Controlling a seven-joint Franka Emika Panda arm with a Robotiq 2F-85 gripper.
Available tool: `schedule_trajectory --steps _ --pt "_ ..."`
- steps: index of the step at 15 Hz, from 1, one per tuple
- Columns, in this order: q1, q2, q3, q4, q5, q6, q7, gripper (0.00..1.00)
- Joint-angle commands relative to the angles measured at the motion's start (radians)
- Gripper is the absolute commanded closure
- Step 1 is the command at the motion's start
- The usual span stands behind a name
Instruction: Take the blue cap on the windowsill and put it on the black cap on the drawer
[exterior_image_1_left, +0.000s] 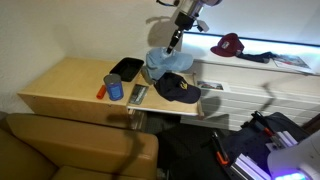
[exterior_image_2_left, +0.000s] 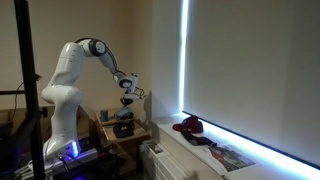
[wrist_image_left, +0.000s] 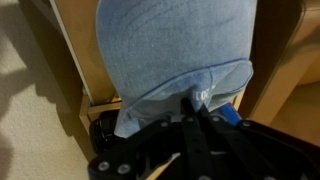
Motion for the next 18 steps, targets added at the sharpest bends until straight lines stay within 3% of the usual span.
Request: schedule_trajectory --steps 1,4,9,12,15,18 --pt "-0.043 -0.009 0.040 0.004 -0.025 -0.025 0.030 0.95" --pt "-0.051 -0.014 0.038 0.007 -0.027 -0.045 0.034 0.99" --pt "-0.069 -0.127 0.050 -0.142 0.025 0.000 0.025 0.99" --pt "-0.060 -0.121 0.042 -0.146 0.011 0.019 0.068 0.99" --pt "-0.049 -0.087 0.048 -0.180 0.010 0.176 0.060 0.99" --pt "-0.076 -0.017 0.087 -0.185 0.110 0.298 0.022 0.99"
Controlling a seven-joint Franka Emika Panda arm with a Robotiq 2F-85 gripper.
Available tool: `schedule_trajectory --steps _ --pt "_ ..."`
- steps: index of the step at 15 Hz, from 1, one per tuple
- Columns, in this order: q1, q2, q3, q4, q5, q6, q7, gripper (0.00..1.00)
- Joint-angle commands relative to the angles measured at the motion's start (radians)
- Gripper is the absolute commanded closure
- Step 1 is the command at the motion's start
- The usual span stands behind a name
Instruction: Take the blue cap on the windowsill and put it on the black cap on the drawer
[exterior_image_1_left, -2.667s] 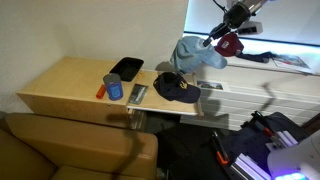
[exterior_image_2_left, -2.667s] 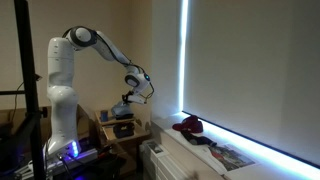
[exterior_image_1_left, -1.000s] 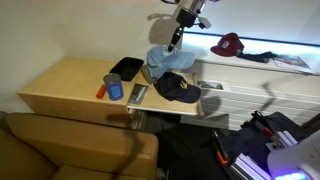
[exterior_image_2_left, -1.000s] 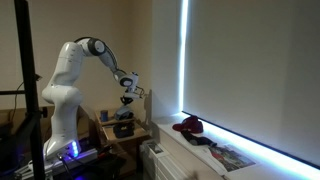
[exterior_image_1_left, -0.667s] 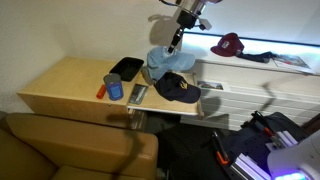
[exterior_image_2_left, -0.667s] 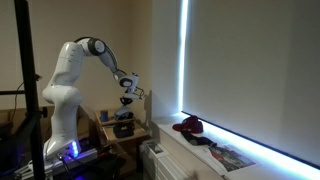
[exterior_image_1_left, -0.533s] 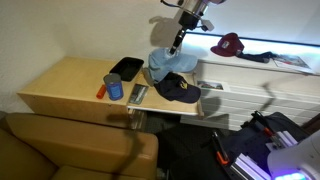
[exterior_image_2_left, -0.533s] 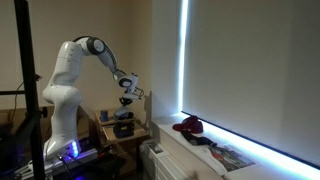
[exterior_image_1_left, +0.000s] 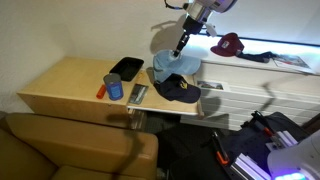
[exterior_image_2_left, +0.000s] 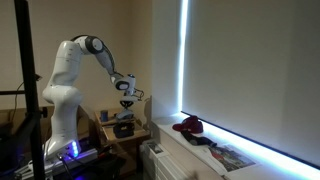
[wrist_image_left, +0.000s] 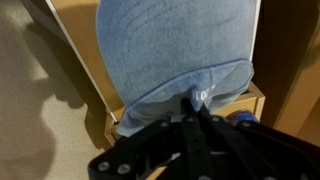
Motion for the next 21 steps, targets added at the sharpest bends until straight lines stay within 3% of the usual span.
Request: schedule_trajectory --steps 1,3,6,8,14,16,21 --pt "-0.036 0.095 0.066 0.011 0.123 0.144 -0.052 0.99" --pt "-0.038 0.143 0.087 0.032 0.233 0.193 -0.118 0.99" --pt "-0.029 0.194 0.085 0.049 0.259 0.205 -0.112 0.99" --pt "0.001 0.201 0.043 0.052 0.177 0.178 -0.045 0.99" --pt "-0.040 0.220 0.044 0.092 -0.187 0.078 0.267 0.99" --pt "-0.080 0.227 0.088 0.131 -0.195 -0.002 0.295 0.99" --pt "-0.112 0.247 0.121 0.219 -0.158 -0.158 0.315 0.99"
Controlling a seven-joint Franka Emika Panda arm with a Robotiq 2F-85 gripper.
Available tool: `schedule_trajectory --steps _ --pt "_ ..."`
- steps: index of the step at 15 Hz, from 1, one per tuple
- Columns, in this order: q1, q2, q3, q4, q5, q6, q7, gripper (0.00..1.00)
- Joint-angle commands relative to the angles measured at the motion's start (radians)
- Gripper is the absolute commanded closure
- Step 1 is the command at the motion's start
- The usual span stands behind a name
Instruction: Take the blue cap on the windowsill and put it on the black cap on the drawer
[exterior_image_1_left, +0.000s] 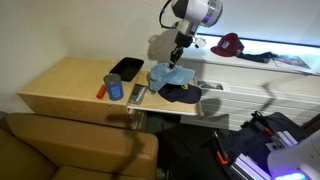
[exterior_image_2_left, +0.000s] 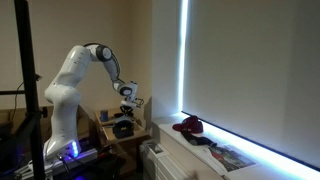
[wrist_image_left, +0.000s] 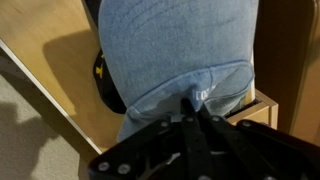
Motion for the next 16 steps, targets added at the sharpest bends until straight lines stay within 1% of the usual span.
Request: schedule_trajectory --steps 1,3,6,7,8,9,11,12,13,14,15,16 --pt "-0.032 0.041 0.025 0.077 0.006 -0.093 0.024 0.99" --pt "-0.026 0.051 0.016 0.097 -0.011 -0.116 0.036 0.98" --pt "-0.030 0.067 0.014 0.121 -0.031 -0.150 0.009 0.99" --pt "-0.031 0.072 0.012 0.130 -0.041 -0.171 0.003 0.96" --pt "-0.029 0.075 0.007 0.138 -0.064 -0.192 -0.005 0.92" --pt "-0.024 0.077 0.001 0.143 -0.087 -0.199 -0.007 0.69" --pt "-0.004 0.078 -0.030 0.158 -0.181 -0.250 0.027 0.64" --pt "-0.066 -0.037 -0.029 -0.038 -0.164 -0.206 -0.070 0.58" --pt "-0.070 -0.031 -0.039 -0.050 -0.178 -0.202 -0.078 0.89" --pt "-0.076 -0.032 -0.054 -0.074 -0.195 -0.199 -0.105 0.90" --pt "-0.082 -0.022 -0.069 -0.089 -0.207 -0.190 -0.121 0.47" --pt "-0.088 -0.024 -0.087 -0.099 -0.225 -0.191 -0.125 0.50"
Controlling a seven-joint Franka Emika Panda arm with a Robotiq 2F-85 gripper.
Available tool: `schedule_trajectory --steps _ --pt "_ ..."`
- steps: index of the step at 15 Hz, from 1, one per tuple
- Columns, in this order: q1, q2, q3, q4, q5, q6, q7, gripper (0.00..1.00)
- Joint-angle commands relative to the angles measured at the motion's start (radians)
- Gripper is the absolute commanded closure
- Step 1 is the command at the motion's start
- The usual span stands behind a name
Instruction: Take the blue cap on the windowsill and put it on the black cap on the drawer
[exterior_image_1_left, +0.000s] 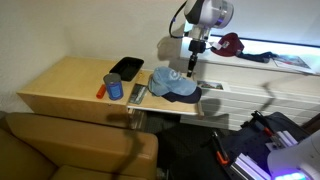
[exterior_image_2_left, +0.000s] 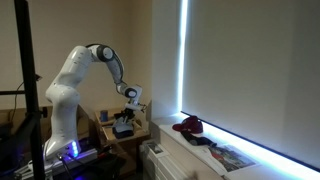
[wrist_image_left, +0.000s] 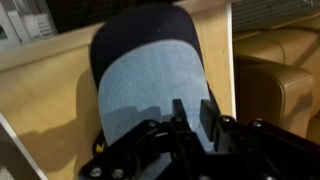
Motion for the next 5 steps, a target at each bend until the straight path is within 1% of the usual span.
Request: schedule_trajectory --steps 1,2,3,4,5 --pt "-0.033 -0.021 -0.036 -0.076 -0.043 0.038 -0.053 0.49" --pt "-0.048 -0.013 -0.032 -0.069 -0.019 0.048 -0.071 0.44" --pt "-0.034 0.000 -0.032 -0.047 -0.027 0.015 -0.039 0.37" --pt "-0.040 0.003 -0.034 -0.047 -0.027 0.016 -0.042 0.55" --pt "-0.041 0.003 -0.035 -0.047 -0.026 0.016 -0.042 0.47"
